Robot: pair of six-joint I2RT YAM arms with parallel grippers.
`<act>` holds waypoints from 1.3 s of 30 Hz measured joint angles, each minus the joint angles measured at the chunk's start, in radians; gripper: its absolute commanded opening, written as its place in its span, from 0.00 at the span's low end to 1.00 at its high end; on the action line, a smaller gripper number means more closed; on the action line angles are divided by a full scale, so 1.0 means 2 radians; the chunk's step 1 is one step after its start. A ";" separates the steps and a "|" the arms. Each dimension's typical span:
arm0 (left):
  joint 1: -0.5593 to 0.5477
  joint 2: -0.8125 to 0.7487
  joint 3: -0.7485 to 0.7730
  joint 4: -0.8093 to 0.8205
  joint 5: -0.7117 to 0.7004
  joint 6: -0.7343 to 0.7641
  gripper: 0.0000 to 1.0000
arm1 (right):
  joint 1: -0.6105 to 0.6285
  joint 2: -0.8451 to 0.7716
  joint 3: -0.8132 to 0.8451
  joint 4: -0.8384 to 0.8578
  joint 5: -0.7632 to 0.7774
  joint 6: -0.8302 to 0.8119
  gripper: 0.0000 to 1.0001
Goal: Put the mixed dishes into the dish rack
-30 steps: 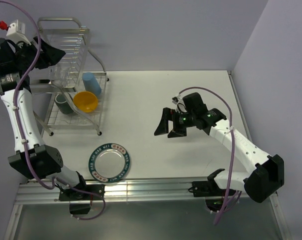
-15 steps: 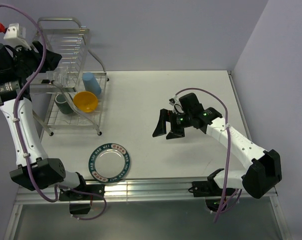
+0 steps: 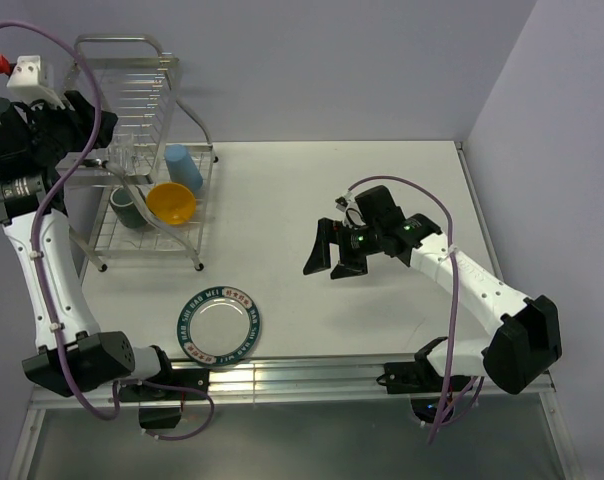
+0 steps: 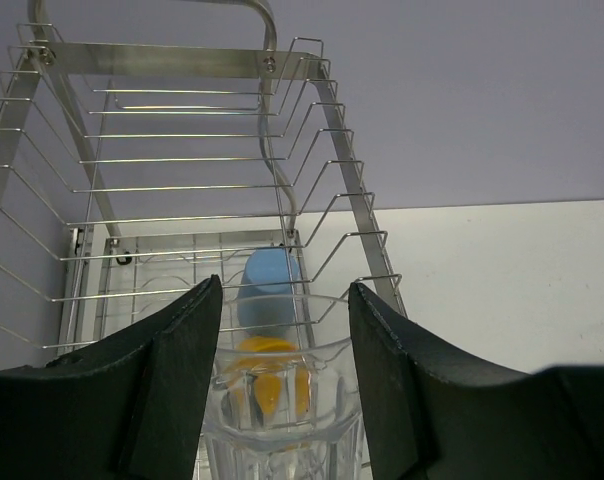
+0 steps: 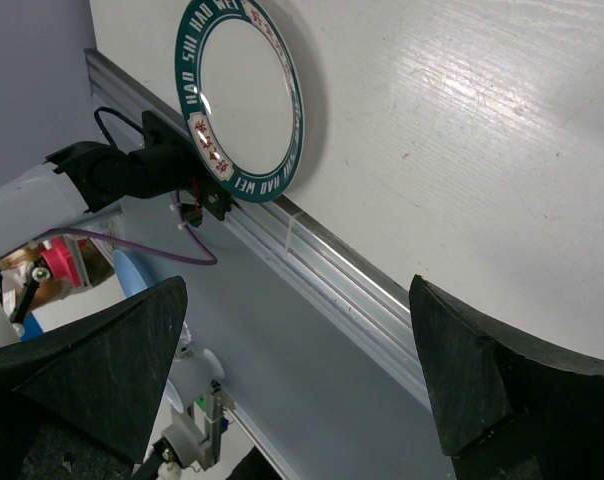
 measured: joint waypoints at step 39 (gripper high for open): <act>-0.044 -0.001 0.091 -0.134 -0.286 -0.214 0.86 | 0.003 -0.010 -0.013 0.030 -0.007 0.038 1.00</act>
